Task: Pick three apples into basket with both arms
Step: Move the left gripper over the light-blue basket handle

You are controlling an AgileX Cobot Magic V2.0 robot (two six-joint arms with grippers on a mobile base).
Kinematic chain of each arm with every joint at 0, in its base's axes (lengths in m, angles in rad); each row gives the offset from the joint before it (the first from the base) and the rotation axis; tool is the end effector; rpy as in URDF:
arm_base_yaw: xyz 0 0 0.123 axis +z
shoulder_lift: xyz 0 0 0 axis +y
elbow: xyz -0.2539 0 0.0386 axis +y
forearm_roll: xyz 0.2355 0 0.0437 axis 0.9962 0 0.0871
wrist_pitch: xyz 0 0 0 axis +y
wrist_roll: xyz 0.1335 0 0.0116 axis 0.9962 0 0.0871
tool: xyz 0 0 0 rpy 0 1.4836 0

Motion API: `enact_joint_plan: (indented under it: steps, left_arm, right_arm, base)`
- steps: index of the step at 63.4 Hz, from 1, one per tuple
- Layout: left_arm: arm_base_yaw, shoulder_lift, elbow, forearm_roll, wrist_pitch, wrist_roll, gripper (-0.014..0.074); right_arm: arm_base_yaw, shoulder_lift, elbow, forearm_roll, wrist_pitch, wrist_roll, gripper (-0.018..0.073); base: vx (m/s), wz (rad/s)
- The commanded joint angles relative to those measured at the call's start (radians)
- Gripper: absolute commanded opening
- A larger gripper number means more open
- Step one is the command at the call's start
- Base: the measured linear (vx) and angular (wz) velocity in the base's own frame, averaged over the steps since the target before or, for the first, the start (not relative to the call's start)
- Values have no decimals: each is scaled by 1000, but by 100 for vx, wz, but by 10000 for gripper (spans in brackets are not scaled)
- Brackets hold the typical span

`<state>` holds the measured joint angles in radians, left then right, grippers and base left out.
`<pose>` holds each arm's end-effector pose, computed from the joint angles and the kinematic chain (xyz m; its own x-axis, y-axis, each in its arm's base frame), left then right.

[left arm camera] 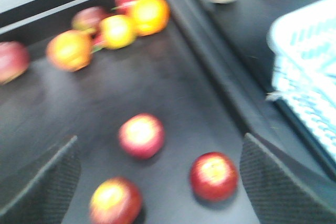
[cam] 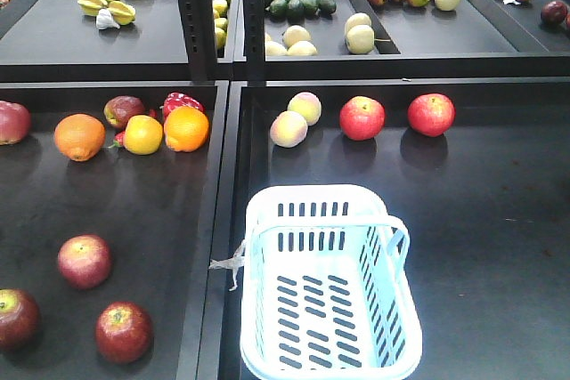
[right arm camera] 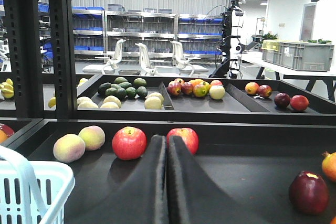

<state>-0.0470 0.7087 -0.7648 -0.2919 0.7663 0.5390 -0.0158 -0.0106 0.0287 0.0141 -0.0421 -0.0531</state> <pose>0.1718 -0.0349 0.3000 -0.4681 0.3360 -0.8173 0.3802 0.9115 0.1569 0.1151 -0.0019 0.2131 0.1102 -0.0407 -0.9931 0.0207 0.9990 -0.0387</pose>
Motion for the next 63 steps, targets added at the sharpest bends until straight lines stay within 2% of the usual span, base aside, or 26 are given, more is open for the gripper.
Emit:
enact_joint_plan:
  steps: [1, 6, 13, 20, 27, 33, 42, 50, 63]
  left_arm:
    - [-24, 56, -32, -185, -101, 226, 596]
    - [-50, 113, -32, -314, -115, 458, 594]
    - [-100, 198, -32, -455, -142, 698, 594]
    - [-155, 273, -33, -550, -176, 855, 594]
    - [-219, 342, -35, -588, -231, 970, 594]
    - [-281, 403, -35, -590, -304, 1032, 594]
    - [-369, 482, -35, -590, -400, 1081, 594]
    - [-447, 550, -48, -590, -482, 1081, 594]
    - [-537, 675, -143, -590, -486, 1080, 594]
  right_arm:
    - [-5, -10, 15, -6, -67, -1, -7]
    - [-5, -10, 15, -6, -67, -1, -7]
    - [-5, -10, 15, -6, -67, -1, -7]
    - [-5, -10, 15, -6, -67, -1, -7]
    - [-5, -10, 15, -6, -67, -1, -7]
    - [-5, -10, 15, -6, -67, -1, -7]
    - [-5, -10, 15, -6, -67, -1, -7]
    - [-5, -10, 15, -6, -67, -1, -7]
    - [-5, -10, 15, -6, -67, -1, -7]
  base:
    - [0, 0]
    - [0, 0]
    - [0, 0]
    - [0, 0]
    - [0, 0]
    - [0, 0]
    - [0, 0]
    - [0, 0]
    - [0, 0]
